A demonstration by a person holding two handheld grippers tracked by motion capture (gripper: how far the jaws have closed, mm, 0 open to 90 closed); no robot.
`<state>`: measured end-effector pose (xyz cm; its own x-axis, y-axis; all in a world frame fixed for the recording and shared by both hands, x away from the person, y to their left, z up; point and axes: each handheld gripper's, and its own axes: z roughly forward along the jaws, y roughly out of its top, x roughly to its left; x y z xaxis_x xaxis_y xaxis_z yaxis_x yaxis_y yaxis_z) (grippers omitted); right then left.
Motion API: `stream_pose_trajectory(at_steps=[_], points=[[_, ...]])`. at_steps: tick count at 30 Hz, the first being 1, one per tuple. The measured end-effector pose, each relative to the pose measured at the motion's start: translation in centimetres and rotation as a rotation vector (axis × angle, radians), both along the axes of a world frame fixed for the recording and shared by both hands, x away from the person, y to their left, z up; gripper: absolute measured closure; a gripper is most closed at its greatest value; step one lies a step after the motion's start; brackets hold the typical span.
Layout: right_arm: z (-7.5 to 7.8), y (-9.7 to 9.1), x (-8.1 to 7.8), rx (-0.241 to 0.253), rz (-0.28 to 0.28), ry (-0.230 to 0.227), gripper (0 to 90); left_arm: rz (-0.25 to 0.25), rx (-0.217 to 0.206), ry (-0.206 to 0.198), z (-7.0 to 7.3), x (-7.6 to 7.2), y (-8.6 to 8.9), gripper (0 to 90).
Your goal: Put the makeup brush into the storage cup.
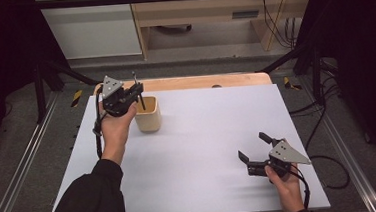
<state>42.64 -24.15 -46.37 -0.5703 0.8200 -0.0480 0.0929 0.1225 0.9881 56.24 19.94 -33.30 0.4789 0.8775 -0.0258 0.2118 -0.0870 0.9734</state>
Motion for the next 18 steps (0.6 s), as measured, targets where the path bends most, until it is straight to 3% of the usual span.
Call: stream_pose_trajectory(at_steps=[18], points=[[0.00, -0.19, -0.03, 0.005, -0.004, 0.000, 3.8, 0.025, 0.002, -0.014, -0.35, 0.40, 0.30, 83.6]])
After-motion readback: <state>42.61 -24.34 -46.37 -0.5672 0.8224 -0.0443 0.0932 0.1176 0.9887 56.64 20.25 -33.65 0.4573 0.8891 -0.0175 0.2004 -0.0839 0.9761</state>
